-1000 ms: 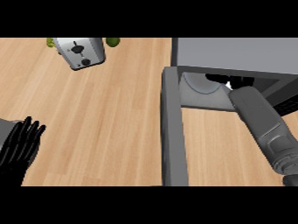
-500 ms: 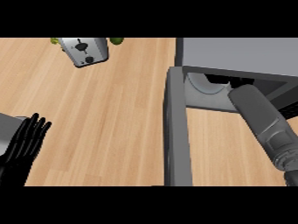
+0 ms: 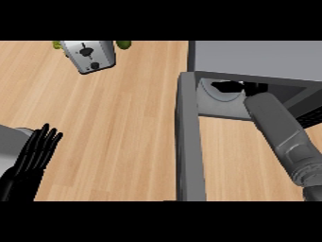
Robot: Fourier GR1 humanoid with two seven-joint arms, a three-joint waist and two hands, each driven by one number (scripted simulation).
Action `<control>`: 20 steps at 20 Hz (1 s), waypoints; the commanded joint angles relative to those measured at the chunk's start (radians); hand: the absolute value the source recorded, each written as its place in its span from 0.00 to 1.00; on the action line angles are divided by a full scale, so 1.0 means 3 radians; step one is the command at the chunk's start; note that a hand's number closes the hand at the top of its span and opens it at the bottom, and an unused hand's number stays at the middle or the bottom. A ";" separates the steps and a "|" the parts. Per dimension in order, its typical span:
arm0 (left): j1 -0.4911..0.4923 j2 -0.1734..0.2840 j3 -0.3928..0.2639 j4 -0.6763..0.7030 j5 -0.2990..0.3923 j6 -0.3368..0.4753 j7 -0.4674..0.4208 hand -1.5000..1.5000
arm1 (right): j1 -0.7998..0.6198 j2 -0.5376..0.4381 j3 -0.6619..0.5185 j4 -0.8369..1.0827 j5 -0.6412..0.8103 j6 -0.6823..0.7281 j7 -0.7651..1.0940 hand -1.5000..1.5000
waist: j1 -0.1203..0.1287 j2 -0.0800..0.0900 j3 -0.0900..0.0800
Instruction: Pick up the milk, place it into the microwave and close the microwave
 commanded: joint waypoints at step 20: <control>-0.0063 -0.0281 -0.0370 -0.0246 -0.0314 0.0180 0.0221 0.00 | 0.0904 0.0208 -0.0604 -0.0142 -0.0633 0.1167 -0.1251 0.00 | -0.0246 -0.0108 -0.0009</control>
